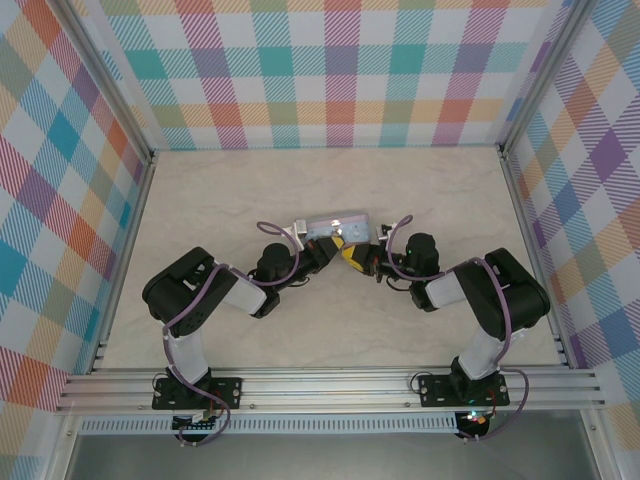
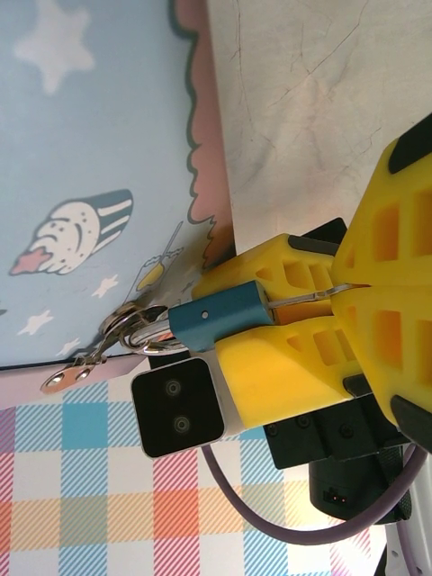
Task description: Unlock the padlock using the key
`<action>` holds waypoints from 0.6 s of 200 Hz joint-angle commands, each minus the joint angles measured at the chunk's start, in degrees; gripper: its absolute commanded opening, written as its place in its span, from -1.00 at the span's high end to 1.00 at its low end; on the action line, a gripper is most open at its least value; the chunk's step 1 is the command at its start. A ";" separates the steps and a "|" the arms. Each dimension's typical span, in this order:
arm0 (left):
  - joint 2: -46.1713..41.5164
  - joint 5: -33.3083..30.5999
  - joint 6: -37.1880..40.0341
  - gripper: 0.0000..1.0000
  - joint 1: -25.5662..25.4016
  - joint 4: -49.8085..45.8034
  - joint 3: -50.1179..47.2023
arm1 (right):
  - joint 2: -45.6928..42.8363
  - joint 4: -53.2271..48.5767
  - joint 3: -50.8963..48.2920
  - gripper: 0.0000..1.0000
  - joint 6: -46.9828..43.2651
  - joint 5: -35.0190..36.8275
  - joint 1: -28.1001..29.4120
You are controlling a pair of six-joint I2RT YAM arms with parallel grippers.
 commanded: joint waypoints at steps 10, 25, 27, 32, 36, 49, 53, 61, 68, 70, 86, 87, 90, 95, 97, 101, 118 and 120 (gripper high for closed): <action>-0.16 8.65 -0.57 1.00 -3.57 3.00 1.55 | -0.90 1.89 1.41 0.93 -0.77 6.04 0.35; 0.39 8.53 -0.48 1.00 -3.58 2.93 1.38 | -1.25 2.06 1.45 0.93 -0.89 6.14 0.36; 0.47 8.52 -0.47 1.00 -3.58 2.93 1.36 | -1.33 2.00 1.44 0.93 -0.95 6.13 0.36; 0.64 8.52 -0.39 1.00 -3.59 2.93 1.29 | -1.70 1.67 1.63 0.93 -1.02 6.00 0.38; 0.71 8.47 -0.39 1.00 -3.63 2.93 1.16 | -1.95 1.35 1.71 0.93 -1.15 6.01 0.37; 1.01 8.35 -0.30 1.00 -3.55 3.00 0.94 | -2.95 -0.12 1.85 0.93 -1.77 6.12 0.36; 1.11 8.46 -0.24 1.00 -3.56 2.99 0.96 | -3.34 -0.61 1.86 0.93 -1.96 6.25 0.36; 1.21 8.44 -0.21 1.00 -3.58 3.06 1.01 | -3.95 -1.69 2.02 0.93 -2.45 6.39 0.28; 1.20 8.60 -0.14 1.00 -3.62 2.99 1.02 | -4.43 -2.48 2.15 0.93 -2.92 6.47 0.25; 1.21 8.61 -0.08 1.00 -3.64 2.97 1.02 | -4.63 -2.77 2.17 0.93 -3.08 6.52 0.19; 1.21 8.46 0.12 1.00 -3.54 2.93 0.77 | -5.27 -3.59 2.43 0.93 -3.40 6.44 -0.04; 1.21 8.54 0.13 1.00 -3.56 2.93 0.76 | -5.27 -3.59 2.43 0.93 -3.40 6.44 -0.04; 1.22 8.60 0.18 1.00 -3.65 2.93 0.69 | -5.42 -3.62 2.29 0.93 -3.40 6.46 -0.23; 1.21 8.53 0.18 1.00 -3.60 2.90 0.60 | -5.70 -3.60 2.11 0.93 -3.34 6.55 -0.47; 1.23 8.53 0.26 1.00 -3.66 2.90 0.52 | -5.85 -3.64 2.02 0.93 -3.30 6.56 -0.58; 1.33 8.40 0.31 1.00 -3.64 2.88 0.43 | -6.04 -3.79 1.87 0.93 -3.31 6.52 -0.71; 1.53 8.27 0.58 1.00 -3.65 2.87 0.16 | -7.10 -5.66 1.72 0.93 -3.83 6.20 -1.04; 1.53 8.20 0.58 1.00 -3.67 2.85 0.15 | -7.15 -5.91 1.77 0.92 -3.95 6.12 -1.05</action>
